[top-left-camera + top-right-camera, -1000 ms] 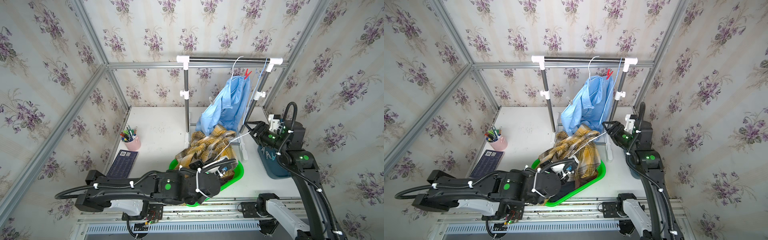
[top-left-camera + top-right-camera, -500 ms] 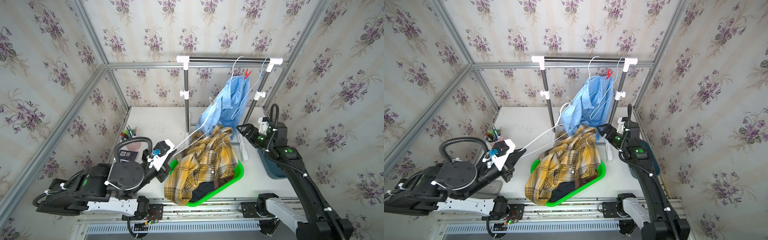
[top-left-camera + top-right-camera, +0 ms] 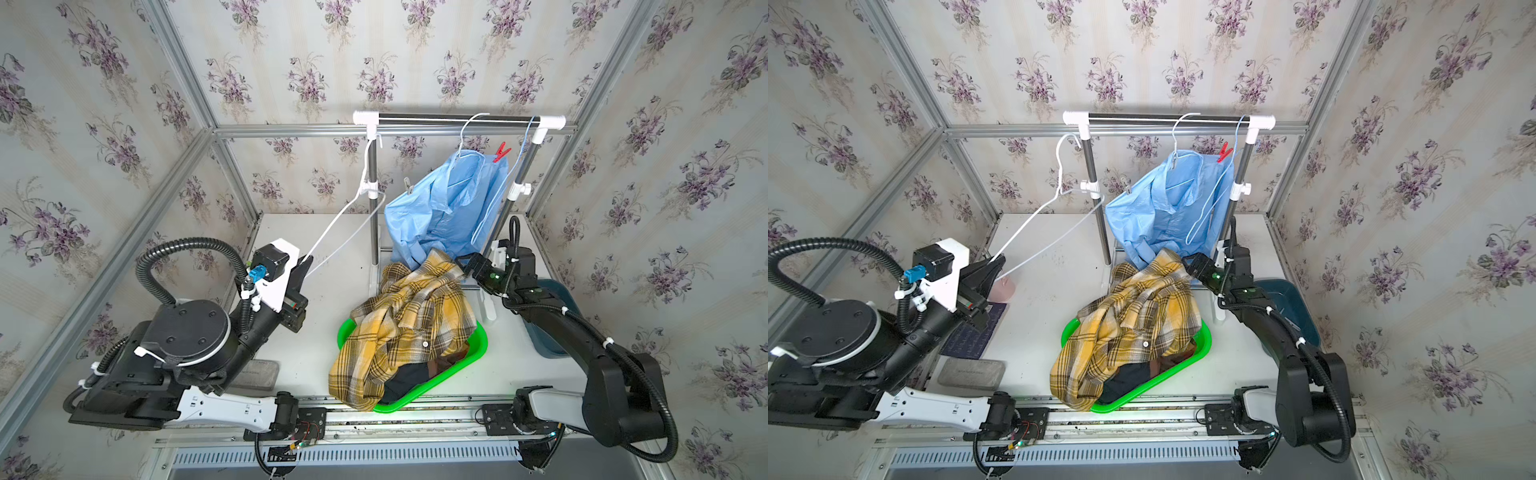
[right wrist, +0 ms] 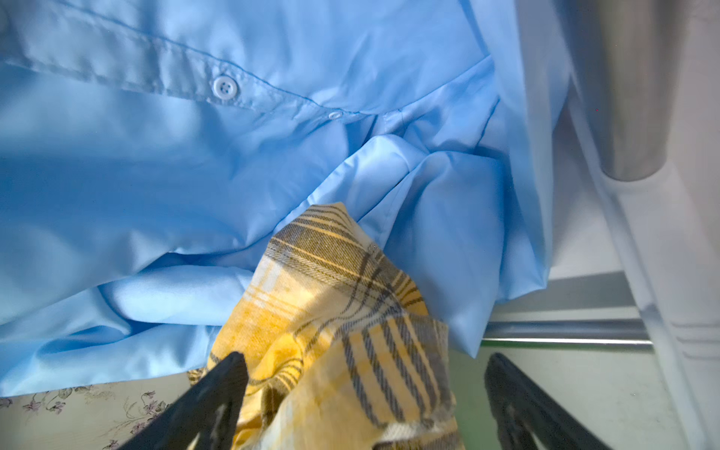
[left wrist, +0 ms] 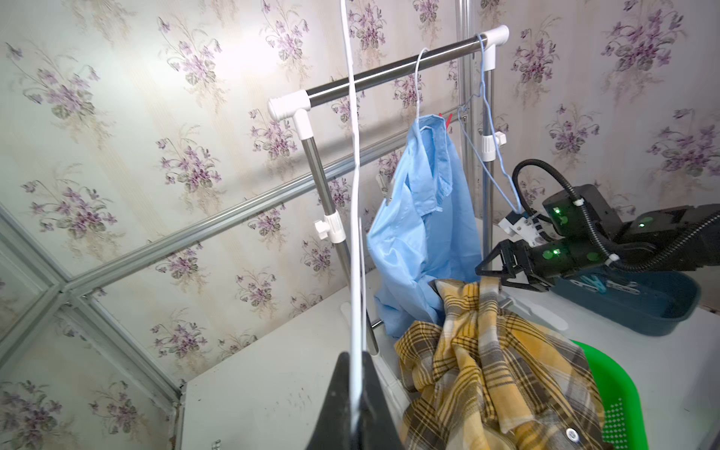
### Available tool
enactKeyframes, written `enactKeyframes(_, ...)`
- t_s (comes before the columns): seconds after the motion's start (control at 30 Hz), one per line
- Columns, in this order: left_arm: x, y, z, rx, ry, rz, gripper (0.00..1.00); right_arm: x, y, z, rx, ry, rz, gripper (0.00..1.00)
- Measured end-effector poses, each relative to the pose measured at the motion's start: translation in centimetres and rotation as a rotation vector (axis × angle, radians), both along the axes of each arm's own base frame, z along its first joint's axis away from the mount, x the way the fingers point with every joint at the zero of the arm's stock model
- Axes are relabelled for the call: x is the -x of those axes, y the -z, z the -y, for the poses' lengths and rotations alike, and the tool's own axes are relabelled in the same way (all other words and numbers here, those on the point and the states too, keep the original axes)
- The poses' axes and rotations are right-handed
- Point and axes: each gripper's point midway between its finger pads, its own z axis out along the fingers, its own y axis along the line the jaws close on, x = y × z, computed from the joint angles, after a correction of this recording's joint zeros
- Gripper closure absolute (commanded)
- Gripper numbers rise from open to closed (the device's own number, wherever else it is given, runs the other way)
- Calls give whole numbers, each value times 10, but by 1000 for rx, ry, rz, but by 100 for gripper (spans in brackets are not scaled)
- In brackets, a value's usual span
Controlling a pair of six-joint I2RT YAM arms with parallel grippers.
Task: Remove the clothespins securing long-sleeve shirts to the hanger
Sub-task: Place the hanger on the clothesline.
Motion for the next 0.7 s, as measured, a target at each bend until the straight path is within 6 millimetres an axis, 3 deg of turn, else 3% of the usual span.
enactKeyframes(0.23, -7, -33, 14, -10, -91, 40, 100, -14, 14, -12, -15, -13, -7, 16)
enactKeyframes(0.4, -7, -52, -15, 98, -108, 28, 100, -18, 16, -14, -18, -11, -2, 27)
enactKeyframes(0.47, -8, -52, -5, 92, -111, 27, 100, -20, 18, -15, -18, -14, -2, 35)
enactKeyframes(0.57, -13, -43, 31, 14, -109, 26, 100, -20, 22, -17, -30, -19, -4, 51)
enactKeyframes(0.7, -31, -30, 64, -35, -136, 1, 100, -17, 24, -18, -51, -17, 0, 65)
